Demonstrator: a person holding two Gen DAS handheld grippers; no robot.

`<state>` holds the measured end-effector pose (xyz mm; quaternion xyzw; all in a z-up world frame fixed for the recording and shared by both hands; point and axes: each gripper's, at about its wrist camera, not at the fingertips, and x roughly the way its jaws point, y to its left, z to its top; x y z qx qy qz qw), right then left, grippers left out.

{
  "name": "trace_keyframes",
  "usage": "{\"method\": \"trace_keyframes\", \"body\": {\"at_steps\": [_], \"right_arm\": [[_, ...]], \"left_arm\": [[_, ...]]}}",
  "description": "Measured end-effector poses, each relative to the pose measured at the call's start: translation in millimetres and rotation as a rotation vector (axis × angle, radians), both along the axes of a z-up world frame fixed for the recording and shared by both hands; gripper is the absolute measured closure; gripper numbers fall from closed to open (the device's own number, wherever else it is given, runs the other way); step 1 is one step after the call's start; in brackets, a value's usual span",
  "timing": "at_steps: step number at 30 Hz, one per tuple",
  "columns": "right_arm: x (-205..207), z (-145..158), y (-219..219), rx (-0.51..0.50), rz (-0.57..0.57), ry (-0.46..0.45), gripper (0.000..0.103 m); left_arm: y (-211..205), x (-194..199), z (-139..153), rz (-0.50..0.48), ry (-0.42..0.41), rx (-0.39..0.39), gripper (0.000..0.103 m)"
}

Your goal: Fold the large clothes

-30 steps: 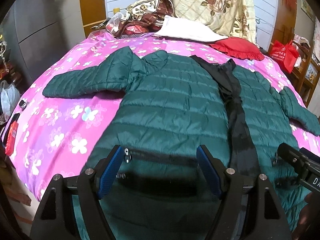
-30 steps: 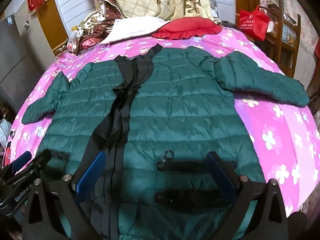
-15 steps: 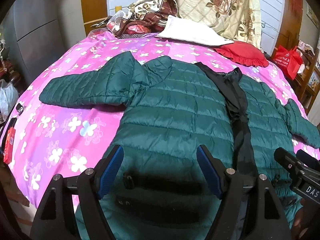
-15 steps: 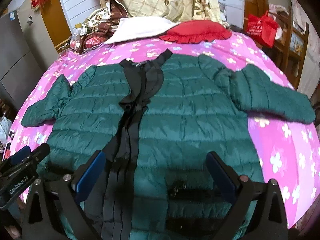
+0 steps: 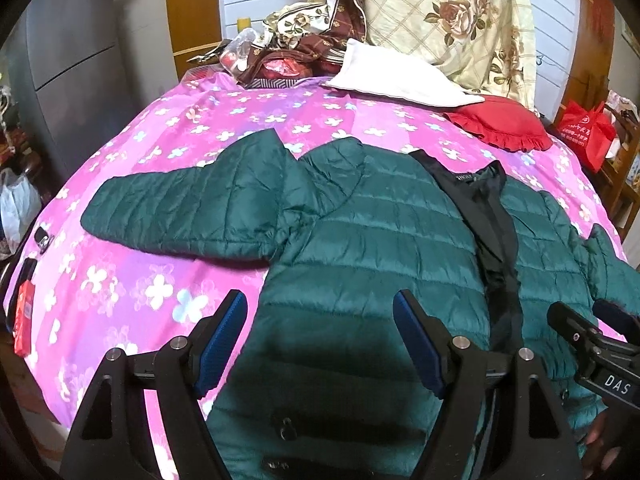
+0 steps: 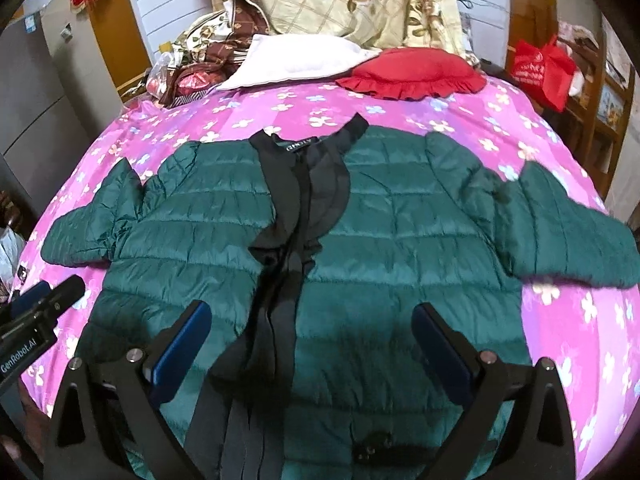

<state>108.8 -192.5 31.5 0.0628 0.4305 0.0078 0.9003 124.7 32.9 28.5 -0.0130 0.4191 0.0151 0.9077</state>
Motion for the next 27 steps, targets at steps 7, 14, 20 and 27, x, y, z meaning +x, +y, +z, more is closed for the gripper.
{"method": "trace_keyframes", "body": {"at_steps": [7,14,20,27], "right_arm": [[15,0,3,-0.010,0.004,-0.007,0.001],[31,-2,-2,0.047,0.001,-0.002,0.001],[48,-7,-11,0.084,-0.027,0.006,0.001],[68,-11,-5,0.039,-0.033,0.012,0.001]], "left_arm": [[6,15,1,0.013,-0.008,-0.018,0.053],[9,27,0,0.014,-0.023,0.008,0.053],[18,43,-4,0.033,-0.030,0.026,0.053],[32,65,-12,0.052,-0.022,0.013,0.053]]}}
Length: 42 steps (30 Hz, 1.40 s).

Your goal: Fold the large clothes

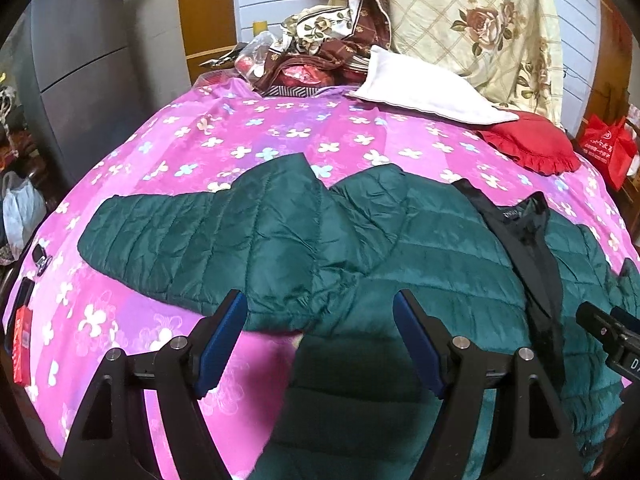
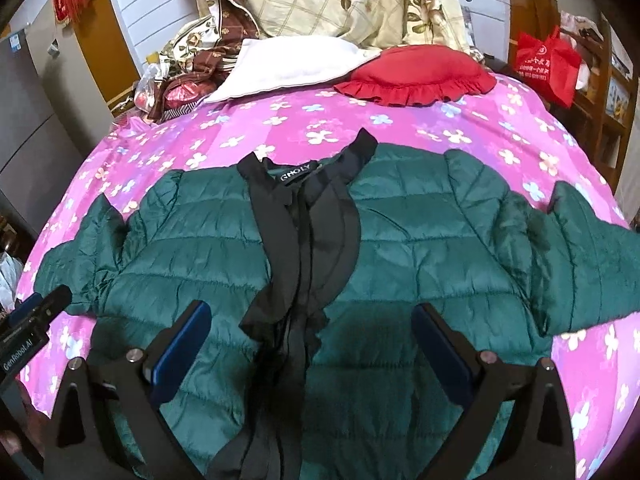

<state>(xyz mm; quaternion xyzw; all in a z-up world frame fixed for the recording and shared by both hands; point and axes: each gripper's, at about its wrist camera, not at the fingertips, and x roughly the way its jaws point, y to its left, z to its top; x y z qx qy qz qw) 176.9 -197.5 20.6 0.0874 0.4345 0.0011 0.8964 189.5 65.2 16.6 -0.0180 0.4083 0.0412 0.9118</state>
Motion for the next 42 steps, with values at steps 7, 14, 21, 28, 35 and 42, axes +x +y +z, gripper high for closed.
{"method": "trace_keyframes", "body": {"at_steps": [7,14,21,28,35,42], "right_arm": [[18,-2,15,-0.065,0.022,0.005,0.001],[30,-4,27,-0.112,0.047,0.004,0.001],[37,-9,28,-0.087,0.044,0.013,0.001],[42,-14,28,-0.091,0.044,0.027,0.001],[46,-20,30,-0.094,0.048,0.042,0.001],[46,-20,31,-0.099,0.054,0.043,0.001]], "left_arm": [[20,19,-7,0.030,0.017,-0.028,0.053],[46,30,-10,0.075,0.018,-0.031,0.053],[71,38,-15,0.115,0.028,-0.025,0.053],[102,45,-18,0.173,0.026,-0.029,0.053],[136,52,-24,0.238,0.034,-0.022,0.053],[194,57,-33,0.364,0.055,-0.047,0.053]]}}
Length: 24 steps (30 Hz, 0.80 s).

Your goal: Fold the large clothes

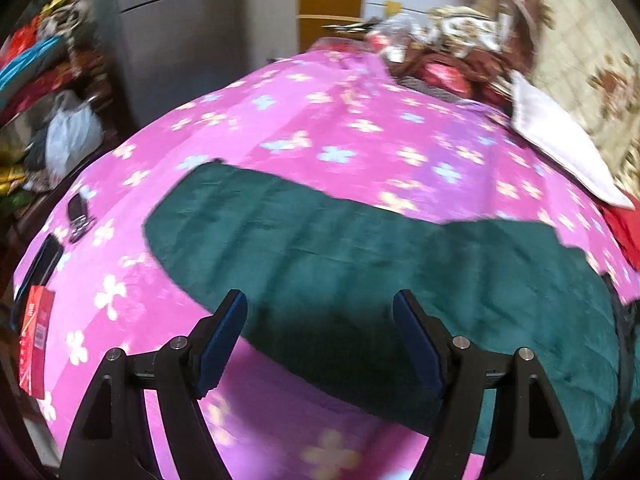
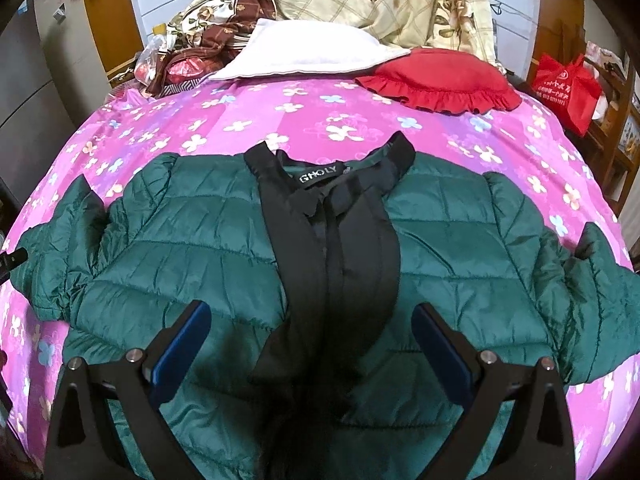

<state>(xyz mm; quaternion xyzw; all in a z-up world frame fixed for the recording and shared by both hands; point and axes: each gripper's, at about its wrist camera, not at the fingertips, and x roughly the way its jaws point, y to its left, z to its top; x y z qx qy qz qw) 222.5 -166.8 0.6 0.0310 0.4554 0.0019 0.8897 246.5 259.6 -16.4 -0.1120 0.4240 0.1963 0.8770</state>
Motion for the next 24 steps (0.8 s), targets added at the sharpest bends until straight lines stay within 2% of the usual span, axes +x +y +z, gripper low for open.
{"method": "trace_keyframes", "body": {"at_steps": [3,6,12,18,24], "right_arm": [[-1,0,-1,0.001,0.002,0.004,0.001],[-2,-1,-3,0.004,0.000,0.010,0.001],[-2,-5,-3,0.018,0.004,0.025,0.001],[-4,-3,-1,0.017,0.015,0.020,0.001],[-3,-4,-1,0.019,0.013,0.025,0.001]], "left_arm": [[32,0,-2,0.081,-0.008,0.003,0.053],[66,-2,-8,0.174,-0.007,-0.031,0.053],[110,-1,-26,0.293,0.016,-0.075,0.053],[135,1,-39,0.348,0.009,-0.119,0.053],[145,9,-51,0.360,0.005,-0.150,0.053]]}}
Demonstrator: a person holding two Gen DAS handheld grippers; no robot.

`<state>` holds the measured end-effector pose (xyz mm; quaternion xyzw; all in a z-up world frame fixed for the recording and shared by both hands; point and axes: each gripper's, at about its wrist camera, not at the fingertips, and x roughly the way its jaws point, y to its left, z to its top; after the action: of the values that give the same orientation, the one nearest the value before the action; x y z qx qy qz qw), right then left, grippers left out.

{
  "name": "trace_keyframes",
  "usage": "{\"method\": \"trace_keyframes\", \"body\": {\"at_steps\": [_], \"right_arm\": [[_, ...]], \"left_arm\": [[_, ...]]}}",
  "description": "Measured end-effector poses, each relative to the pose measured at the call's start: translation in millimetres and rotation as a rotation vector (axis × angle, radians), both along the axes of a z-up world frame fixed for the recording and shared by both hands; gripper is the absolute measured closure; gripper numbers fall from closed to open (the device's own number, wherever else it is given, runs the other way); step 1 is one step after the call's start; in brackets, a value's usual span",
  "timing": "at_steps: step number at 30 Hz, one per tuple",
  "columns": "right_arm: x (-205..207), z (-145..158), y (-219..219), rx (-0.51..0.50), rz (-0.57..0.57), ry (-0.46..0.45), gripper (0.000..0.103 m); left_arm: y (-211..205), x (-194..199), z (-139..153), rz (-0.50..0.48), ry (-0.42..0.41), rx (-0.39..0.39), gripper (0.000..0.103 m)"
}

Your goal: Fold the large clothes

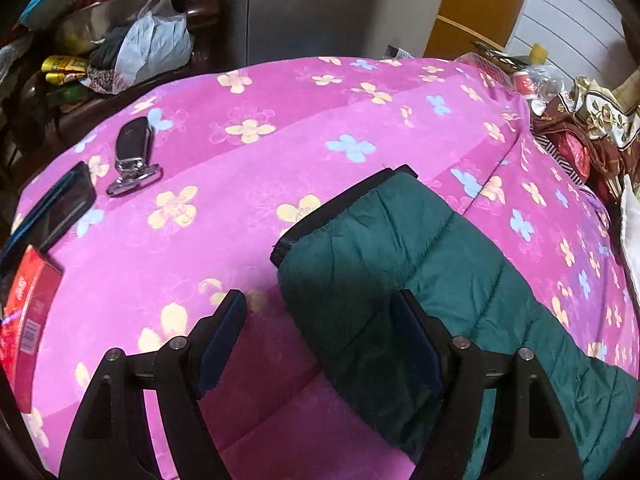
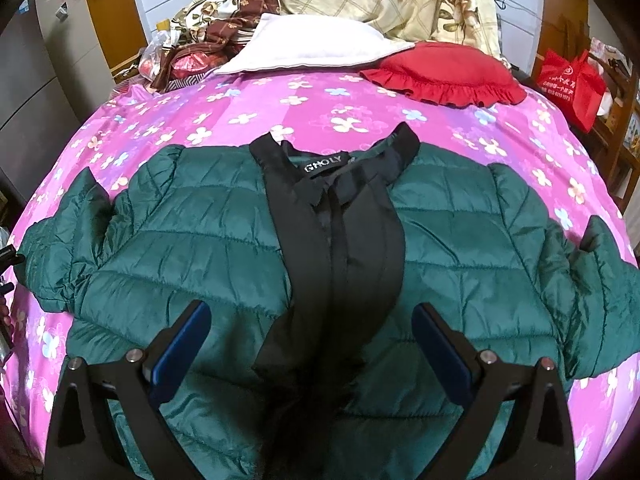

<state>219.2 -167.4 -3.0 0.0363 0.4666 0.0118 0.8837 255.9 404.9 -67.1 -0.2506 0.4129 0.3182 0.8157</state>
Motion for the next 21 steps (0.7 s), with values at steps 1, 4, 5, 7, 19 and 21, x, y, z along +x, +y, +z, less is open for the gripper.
{"method": "trace_keyframes", "body": {"at_steps": [1,4,5,7,19,21], "right_arm": [[0,0,0,-0.001,-0.001,0.000,0.001],[1,-1,-2,-0.002,-0.004,0.001,0.001],[1,0,-3,-0.002,-0.006,0.001,0.001],[1,0,-5,-0.005,-0.007,-0.005,0.001],[-8,8,-17,-0.032,-0.005,-0.021,0.001],[-12,10,-19,-0.049,-0.004,-0.024,0.001]], "left_arm": [[0,1,0,0.001,-0.005,0.009,0.053],[0,5,0,-0.016,-0.031,0.017,0.076],[-1,6,0,-0.027,-0.041,0.017,0.084],[-2,7,2,-0.037,-0.052,0.010,0.103],[-69,-29,77,-0.228,-0.208,0.089,0.103],[-92,-39,95,-0.280,-0.241,0.112,0.103]]}}
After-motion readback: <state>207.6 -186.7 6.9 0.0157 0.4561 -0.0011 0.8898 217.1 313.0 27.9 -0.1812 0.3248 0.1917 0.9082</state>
